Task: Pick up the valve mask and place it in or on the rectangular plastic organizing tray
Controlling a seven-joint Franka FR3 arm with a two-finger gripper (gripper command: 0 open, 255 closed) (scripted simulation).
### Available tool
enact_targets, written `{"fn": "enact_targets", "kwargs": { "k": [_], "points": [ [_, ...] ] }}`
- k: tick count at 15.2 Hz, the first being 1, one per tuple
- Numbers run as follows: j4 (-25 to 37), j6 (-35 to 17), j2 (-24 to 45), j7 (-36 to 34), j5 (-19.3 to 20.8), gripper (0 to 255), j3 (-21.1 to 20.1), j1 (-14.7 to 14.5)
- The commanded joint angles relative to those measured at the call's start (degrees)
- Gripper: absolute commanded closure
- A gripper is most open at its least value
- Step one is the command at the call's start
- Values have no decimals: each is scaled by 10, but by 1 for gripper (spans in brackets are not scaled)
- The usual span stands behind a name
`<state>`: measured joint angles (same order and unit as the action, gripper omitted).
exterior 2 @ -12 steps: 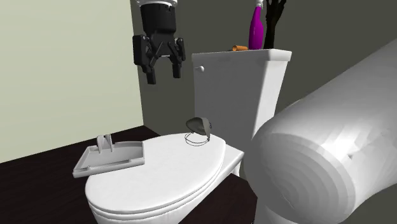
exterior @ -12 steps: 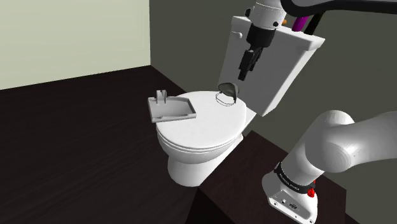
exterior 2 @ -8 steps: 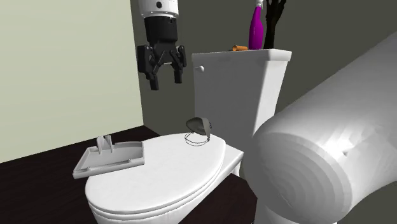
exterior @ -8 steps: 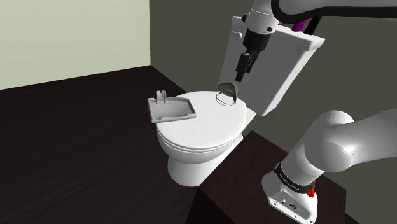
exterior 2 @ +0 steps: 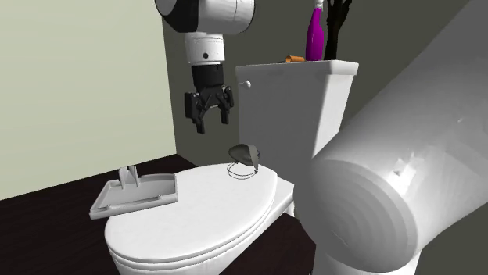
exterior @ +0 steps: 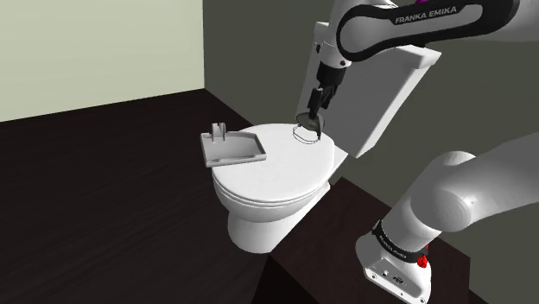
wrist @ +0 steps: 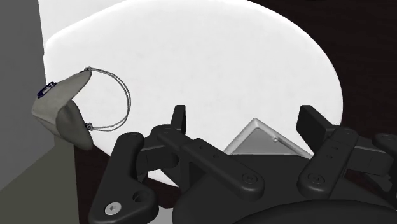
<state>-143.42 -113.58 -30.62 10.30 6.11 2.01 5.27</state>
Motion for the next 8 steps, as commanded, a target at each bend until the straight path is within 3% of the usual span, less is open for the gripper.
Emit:
{"fn": "enact_targets", "kwargs": {
  "k": [1,8],
  "points": [
    [7,-35,42,4,6,0,10,8],
    [39,-139,180,23,18,0,47,34]
  ]
}}
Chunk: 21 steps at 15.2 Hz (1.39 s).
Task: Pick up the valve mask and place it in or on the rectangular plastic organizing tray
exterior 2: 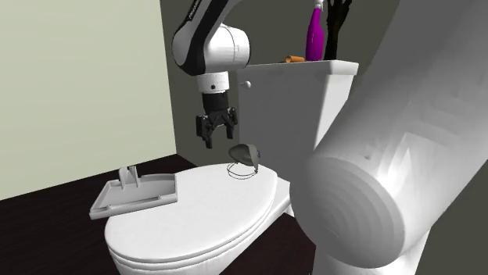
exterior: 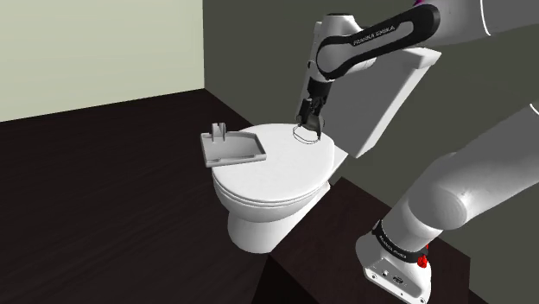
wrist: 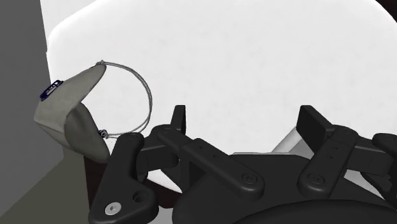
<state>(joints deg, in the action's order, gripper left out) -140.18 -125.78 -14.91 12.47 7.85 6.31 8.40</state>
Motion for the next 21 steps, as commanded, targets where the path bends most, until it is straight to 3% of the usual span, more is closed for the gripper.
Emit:
{"fn": "enact_targets", "kwargs": {
  "k": [1,15,21],
  "points": [
    [14,-30,44,5,1,0,9,6],
    [185,-149,342,68,-51,0,48,63],
    [195,-183,386,74,-60,0,45,72]
  ]
}}
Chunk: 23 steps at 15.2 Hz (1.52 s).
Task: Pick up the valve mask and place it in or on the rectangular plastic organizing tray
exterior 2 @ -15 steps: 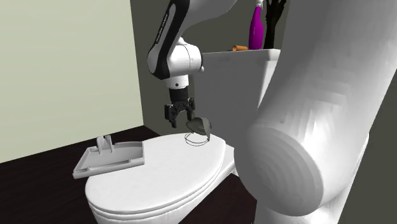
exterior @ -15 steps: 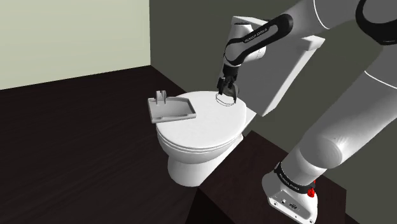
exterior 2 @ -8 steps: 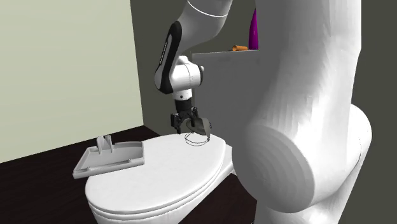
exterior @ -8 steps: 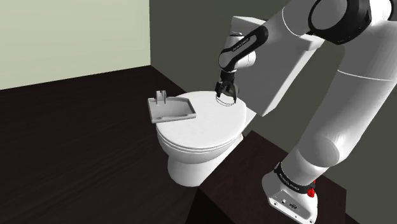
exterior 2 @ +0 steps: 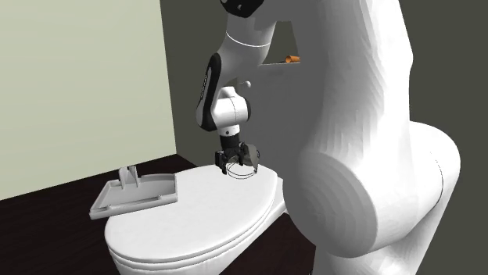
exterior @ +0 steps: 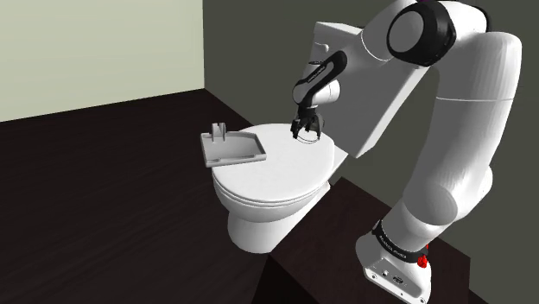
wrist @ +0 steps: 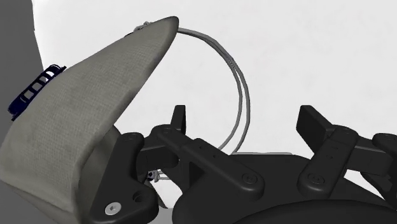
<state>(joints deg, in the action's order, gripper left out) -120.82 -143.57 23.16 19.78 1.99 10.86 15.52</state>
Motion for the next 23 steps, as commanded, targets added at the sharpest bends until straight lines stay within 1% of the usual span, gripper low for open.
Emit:
{"fn": "enact_targets", "kwargs": {
  "k": [1,3,10,11,20,23],
  "points": [
    [1,-11,12,2,-2,0,-1,2],
    [2,-21,22,3,-4,0,-2,4],
    [2,-21,22,3,-4,0,-2,4],
    [2,-21,22,3,-4,255,-2,4],
    [2,-21,22,3,-4,255,-2,4],
    [1,-3,3,3,-1,255,0,2]
  ]
}}
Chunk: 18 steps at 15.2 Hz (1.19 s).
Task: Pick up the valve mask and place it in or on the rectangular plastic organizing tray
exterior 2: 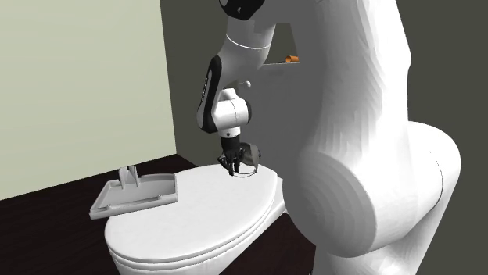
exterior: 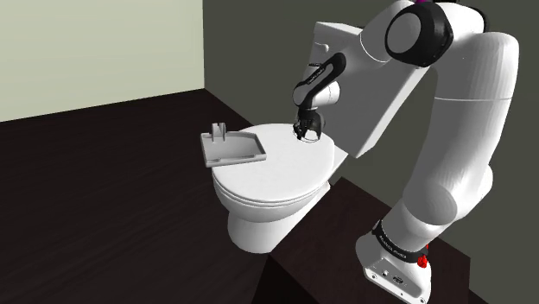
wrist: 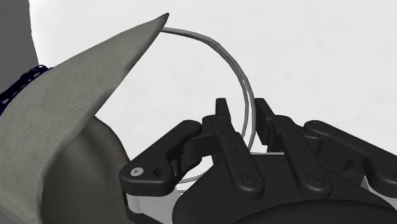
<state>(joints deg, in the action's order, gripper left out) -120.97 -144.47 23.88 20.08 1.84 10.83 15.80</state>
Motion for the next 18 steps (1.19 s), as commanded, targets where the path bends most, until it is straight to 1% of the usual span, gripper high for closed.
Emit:
{"fn": "enact_targets", "kwargs": {
  "k": [1,18],
  "points": [
    [3,13,-10,-1,2,255,1,-1],
    [22,123,-103,-3,18,255,9,-9]
  ]
}}
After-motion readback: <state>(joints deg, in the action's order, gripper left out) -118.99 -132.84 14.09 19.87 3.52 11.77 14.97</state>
